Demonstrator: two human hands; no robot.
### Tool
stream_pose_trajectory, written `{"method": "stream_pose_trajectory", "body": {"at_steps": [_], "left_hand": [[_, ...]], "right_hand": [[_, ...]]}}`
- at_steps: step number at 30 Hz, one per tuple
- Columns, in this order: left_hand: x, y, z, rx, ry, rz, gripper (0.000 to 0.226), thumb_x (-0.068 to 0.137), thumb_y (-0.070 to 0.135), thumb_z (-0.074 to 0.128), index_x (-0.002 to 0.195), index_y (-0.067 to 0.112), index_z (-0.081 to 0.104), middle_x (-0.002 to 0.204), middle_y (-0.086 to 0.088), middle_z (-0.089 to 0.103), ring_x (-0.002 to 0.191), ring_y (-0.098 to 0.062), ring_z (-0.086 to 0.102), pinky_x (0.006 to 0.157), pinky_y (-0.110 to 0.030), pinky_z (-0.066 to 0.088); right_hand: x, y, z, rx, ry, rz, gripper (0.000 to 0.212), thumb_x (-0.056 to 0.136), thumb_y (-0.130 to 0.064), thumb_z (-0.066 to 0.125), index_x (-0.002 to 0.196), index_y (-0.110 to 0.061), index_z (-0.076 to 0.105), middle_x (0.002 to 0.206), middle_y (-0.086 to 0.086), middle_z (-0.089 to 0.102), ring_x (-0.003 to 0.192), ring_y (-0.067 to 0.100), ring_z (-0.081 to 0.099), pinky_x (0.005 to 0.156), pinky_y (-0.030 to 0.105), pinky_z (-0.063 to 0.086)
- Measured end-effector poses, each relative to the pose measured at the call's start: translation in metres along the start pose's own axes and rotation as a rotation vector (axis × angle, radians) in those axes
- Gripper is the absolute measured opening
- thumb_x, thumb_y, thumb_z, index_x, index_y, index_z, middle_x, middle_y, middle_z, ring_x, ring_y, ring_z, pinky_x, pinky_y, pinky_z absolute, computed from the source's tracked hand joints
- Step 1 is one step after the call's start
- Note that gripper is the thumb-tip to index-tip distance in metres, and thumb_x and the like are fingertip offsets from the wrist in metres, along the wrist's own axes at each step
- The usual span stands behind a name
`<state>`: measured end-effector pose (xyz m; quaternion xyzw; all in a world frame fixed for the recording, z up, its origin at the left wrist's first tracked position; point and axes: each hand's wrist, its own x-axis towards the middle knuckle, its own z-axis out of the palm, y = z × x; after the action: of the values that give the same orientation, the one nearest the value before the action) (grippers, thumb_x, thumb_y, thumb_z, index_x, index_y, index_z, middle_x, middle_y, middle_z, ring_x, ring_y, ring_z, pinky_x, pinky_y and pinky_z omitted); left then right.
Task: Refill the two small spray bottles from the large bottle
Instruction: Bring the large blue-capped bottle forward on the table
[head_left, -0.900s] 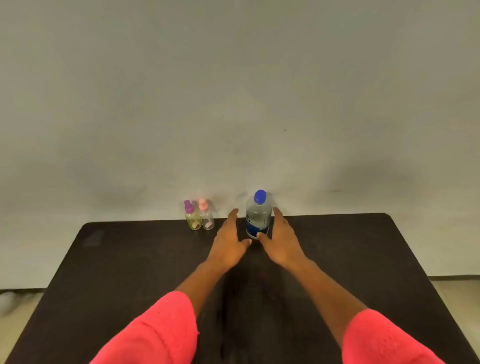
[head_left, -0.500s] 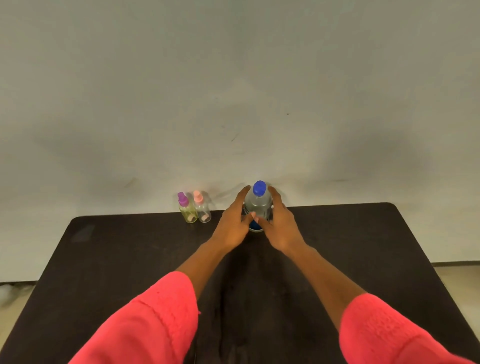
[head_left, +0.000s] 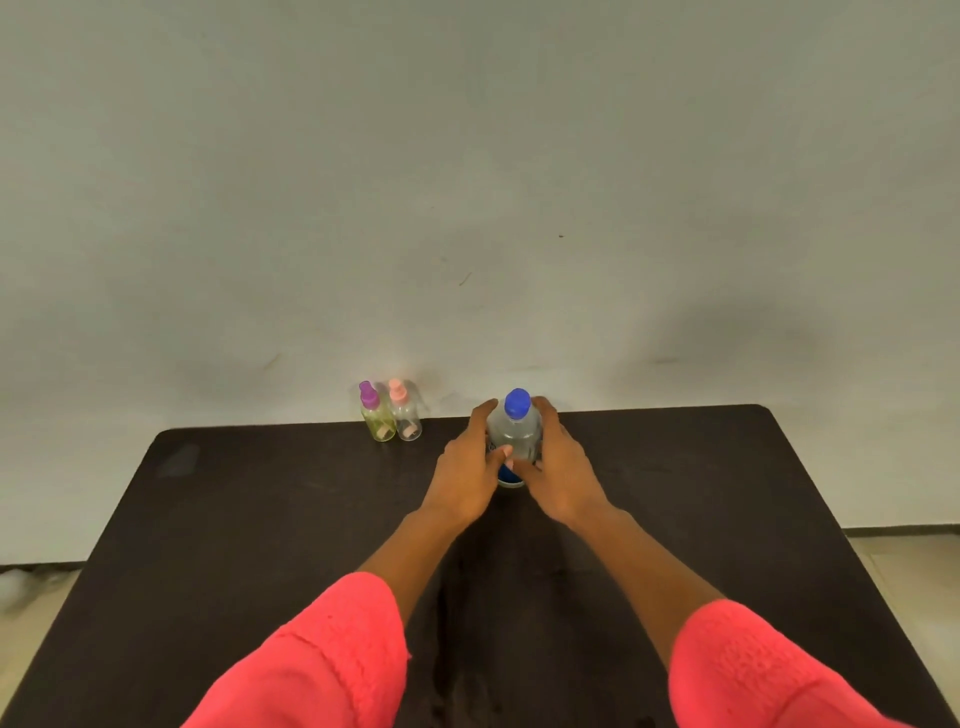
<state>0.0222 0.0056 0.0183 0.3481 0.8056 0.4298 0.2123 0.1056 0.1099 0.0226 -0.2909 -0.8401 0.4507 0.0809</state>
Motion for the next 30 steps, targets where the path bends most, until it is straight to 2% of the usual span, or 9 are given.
{"method": "stream_pose_trajectory", "body": {"at_steps": [6,15,19,23,30], "left_hand": [[-0.035,0.007,0.009,-0.003,-0.009,-0.010,0.052,0.094,0.017,0.054,0.139,0.027,0.030,0.129,-0.001,0.056,0.117,-0.018,0.055,0.097,-0.031,0.046],[-0.082,0.017,0.021,0.025,-0.051,-0.001,0.055,0.093,0.018,0.054,0.141,0.027,0.029,0.134,-0.001,0.053,0.121,-0.018,0.053,0.102,-0.035,0.044],[-0.096,0.014,0.027,0.040,-0.037,0.030,0.053,0.094,0.021,0.054,0.141,0.028,0.029,0.132,-0.001,0.055,0.119,-0.018,0.054,0.102,-0.036,0.044],[-0.107,0.010,0.032,0.085,0.006,0.090,0.050,0.095,0.026,0.052,0.140,0.029,0.030,0.125,0.000,0.060,0.111,-0.018,0.059,0.098,-0.037,0.047],[-0.128,0.007,0.040,0.195,0.066,0.218,0.047,0.095,0.034,0.050,0.137,0.024,0.033,0.116,-0.001,0.064,0.102,-0.019,0.063,0.092,-0.039,0.049]], "right_hand": [[-0.036,0.004,0.003,-0.043,0.048,-0.022,0.070,0.082,-0.026,0.071,0.138,-0.023,0.028,0.123,0.005,0.053,0.107,0.023,0.058,0.087,0.033,0.051],[-0.087,0.013,0.000,-0.097,0.059,-0.014,0.073,0.083,-0.029,0.071,0.141,-0.023,0.026,0.129,0.005,0.050,0.113,0.020,0.054,0.092,0.030,0.046],[-0.100,0.020,0.001,-0.115,0.076,-0.039,0.078,0.081,-0.032,0.072,0.143,-0.022,0.026,0.130,0.004,0.052,0.115,0.020,0.053,0.095,0.032,0.045],[-0.112,0.024,0.001,-0.102,0.107,-0.116,0.072,0.083,-0.032,0.071,0.142,-0.022,0.030,0.126,0.003,0.057,0.111,0.019,0.056,0.093,0.029,0.045],[-0.130,0.037,-0.001,-0.137,0.111,-0.204,0.070,0.078,-0.035,0.074,0.137,-0.029,0.037,0.109,-0.003,0.065,0.095,0.018,0.064,0.085,0.031,0.051]]}}
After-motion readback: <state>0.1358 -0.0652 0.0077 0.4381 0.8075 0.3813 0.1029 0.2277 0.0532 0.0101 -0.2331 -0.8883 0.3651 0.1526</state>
